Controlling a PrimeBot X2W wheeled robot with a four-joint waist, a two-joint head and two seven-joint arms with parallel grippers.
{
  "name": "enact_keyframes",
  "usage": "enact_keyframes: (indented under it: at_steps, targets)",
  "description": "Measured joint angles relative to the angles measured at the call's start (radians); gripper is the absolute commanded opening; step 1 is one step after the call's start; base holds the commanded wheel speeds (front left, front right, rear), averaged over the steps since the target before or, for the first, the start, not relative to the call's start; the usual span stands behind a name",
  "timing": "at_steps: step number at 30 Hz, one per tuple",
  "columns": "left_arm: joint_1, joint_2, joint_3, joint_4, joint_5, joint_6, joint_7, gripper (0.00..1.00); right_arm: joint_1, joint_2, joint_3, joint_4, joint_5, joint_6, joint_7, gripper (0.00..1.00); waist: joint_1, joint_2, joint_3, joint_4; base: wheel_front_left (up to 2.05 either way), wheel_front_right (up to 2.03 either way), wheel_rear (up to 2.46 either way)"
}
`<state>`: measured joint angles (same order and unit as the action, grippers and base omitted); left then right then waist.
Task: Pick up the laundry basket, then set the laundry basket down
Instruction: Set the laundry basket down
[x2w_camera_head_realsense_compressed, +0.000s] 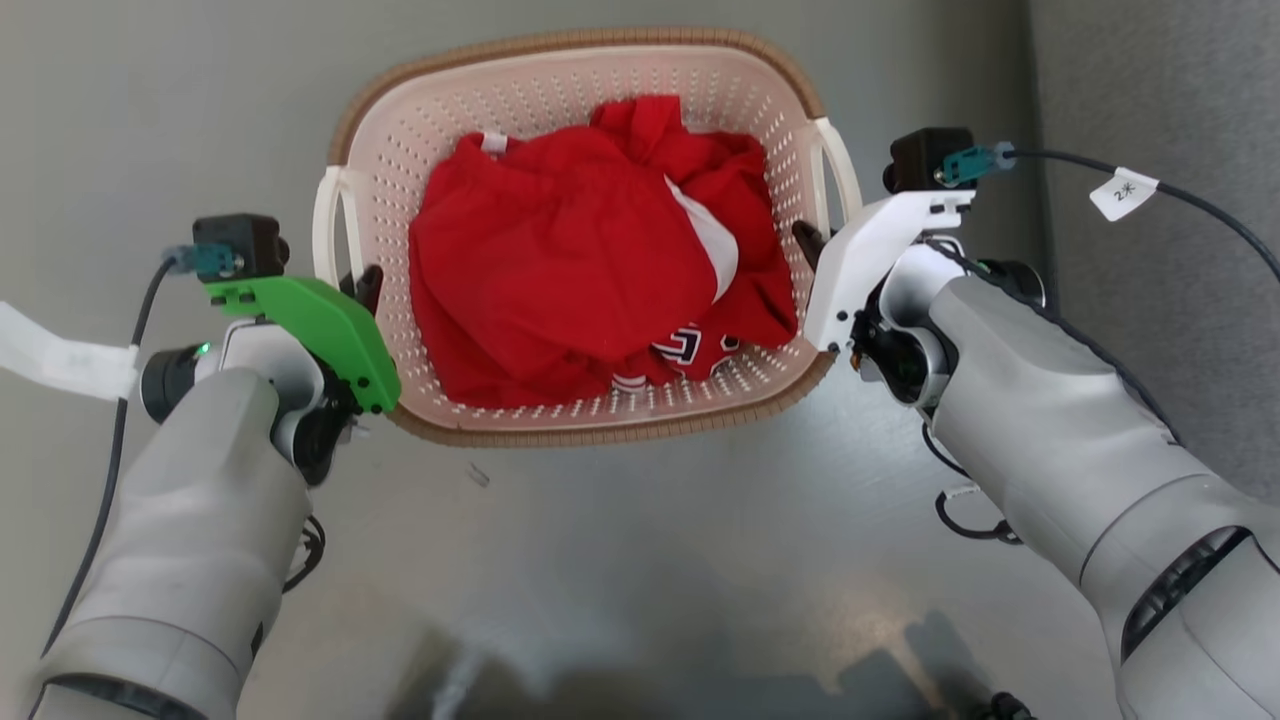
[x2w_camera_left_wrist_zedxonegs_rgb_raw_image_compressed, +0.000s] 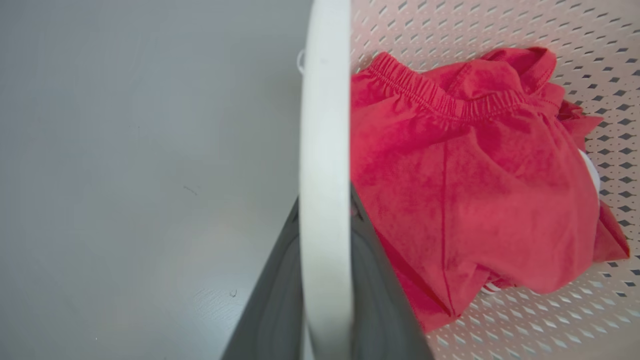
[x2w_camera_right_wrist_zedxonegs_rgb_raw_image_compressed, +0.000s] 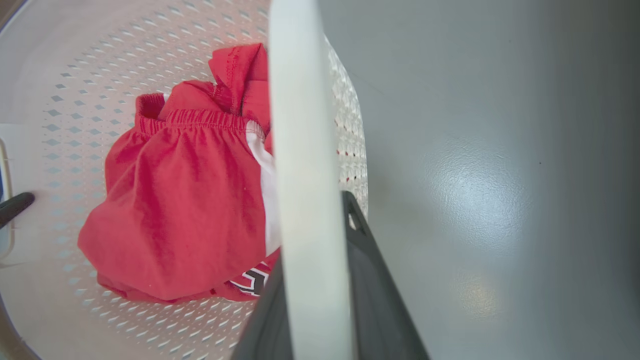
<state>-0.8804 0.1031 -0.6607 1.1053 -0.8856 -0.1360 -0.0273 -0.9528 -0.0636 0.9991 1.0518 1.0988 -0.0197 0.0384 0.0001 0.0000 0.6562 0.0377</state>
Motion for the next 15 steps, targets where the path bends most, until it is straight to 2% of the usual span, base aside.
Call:
enact_keyframes:
  at_steps: [15]
  targets:
    - [-0.055,0.000,-0.009,-0.010,0.022,0.000,-0.060,0.00,-0.052,-0.002,0.002,0.017,-0.002,-0.001,-0.061,0.00,-0.0001,0.0000,0.118,0.020,0.00,0.00,0.00]
